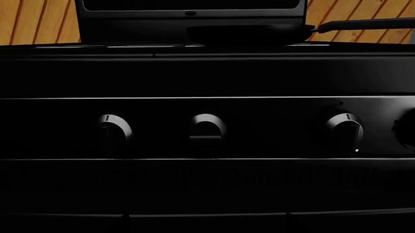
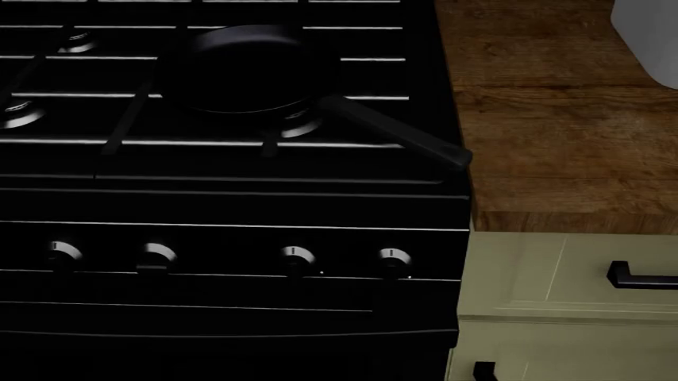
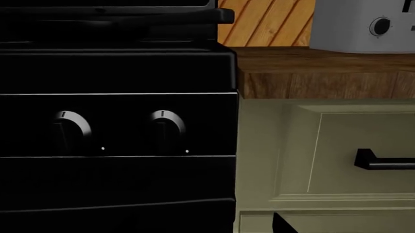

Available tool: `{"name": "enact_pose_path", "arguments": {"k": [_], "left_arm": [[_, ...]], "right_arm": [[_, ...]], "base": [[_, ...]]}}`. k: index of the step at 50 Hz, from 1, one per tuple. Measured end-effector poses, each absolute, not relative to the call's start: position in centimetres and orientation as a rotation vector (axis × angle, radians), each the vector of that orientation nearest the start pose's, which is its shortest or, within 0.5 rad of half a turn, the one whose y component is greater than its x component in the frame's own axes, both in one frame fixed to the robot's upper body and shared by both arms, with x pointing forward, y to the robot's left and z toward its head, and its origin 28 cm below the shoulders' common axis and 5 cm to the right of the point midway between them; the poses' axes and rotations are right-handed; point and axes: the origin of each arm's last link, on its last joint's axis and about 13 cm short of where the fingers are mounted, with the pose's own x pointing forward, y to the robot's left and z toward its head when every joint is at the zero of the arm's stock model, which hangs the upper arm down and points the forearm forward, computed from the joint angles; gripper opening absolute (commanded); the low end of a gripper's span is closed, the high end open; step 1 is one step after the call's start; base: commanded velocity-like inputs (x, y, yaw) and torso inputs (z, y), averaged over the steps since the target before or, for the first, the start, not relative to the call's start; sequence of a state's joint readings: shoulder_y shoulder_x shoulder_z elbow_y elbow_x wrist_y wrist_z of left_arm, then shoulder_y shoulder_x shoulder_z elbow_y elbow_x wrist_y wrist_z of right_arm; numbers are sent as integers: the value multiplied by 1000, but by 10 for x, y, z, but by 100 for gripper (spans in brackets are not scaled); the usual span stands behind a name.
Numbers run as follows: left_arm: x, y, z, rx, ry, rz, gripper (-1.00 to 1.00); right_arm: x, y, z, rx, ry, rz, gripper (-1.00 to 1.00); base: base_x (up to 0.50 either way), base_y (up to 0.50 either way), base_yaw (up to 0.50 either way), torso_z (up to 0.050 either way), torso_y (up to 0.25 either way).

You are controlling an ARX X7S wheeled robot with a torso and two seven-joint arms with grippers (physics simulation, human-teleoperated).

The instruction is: Turn on the front right burner of the stove.

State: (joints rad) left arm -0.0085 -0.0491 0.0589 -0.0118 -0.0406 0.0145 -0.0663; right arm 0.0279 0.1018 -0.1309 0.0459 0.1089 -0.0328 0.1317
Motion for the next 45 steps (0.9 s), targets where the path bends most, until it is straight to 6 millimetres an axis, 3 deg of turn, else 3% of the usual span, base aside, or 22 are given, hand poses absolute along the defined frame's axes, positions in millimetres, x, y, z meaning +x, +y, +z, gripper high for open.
{"name": "enact_pose_path", "arguments": {"k": [21,45], "left_arm": [[212,205,13,13,-7,3,100],[212,204,14,47,-9,-13,100]], "right_arm": [[229,-93,25,22,-10,10,100],[263,-84,39,13,18,66,100]], "base": [[0,0,0,0,0],[0,0,0,0,0]]}}
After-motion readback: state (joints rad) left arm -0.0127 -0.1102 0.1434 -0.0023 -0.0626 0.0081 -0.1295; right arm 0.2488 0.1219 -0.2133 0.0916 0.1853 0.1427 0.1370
